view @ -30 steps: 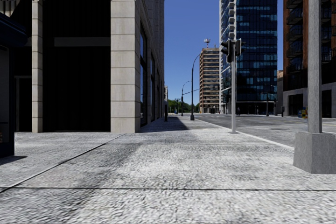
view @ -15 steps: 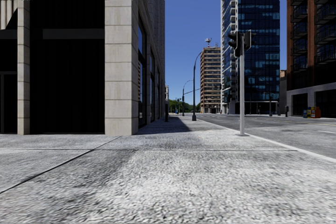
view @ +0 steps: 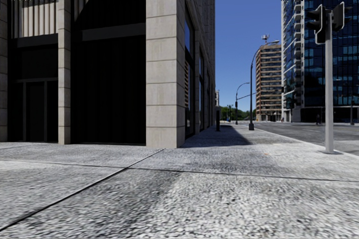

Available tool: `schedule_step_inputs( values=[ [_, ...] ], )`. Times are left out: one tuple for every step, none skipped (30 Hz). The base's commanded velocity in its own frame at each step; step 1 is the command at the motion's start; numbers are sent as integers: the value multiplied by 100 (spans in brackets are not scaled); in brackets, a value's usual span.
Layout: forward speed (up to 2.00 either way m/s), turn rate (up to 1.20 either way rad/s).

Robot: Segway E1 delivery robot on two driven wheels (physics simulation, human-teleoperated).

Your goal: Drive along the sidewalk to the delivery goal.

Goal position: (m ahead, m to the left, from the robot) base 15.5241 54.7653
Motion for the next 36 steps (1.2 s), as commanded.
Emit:
schedule_step_inputs(
  values=[
    [200, 72],
    [200, 72],
    [200, 72],
    [200, 72],
    [200, 72],
    [200, 72],
    [200, 72],
    [200, 72],
    [200, 72],
    [200, 72],
    [200, 74],
    [200, 78],
    [200, 78],
    [200, 85],
    [200, 89],
    [200, 90],
    [200, 86],
    [200, 86],
    [200, 85],
    [200, 83],
    [200, 82],
    [200, 82],
    [200, 78],
    [200, 69],
    [200, 56],
    [200, 51],
    [200, 51],
    [200, 50],
    [200, 50],
    [200, 52],
    [200, 52],
    [200, 55],
    [200, 57],
    [200, 58],
    [200, 58],
    [200, 58]
  ],
)
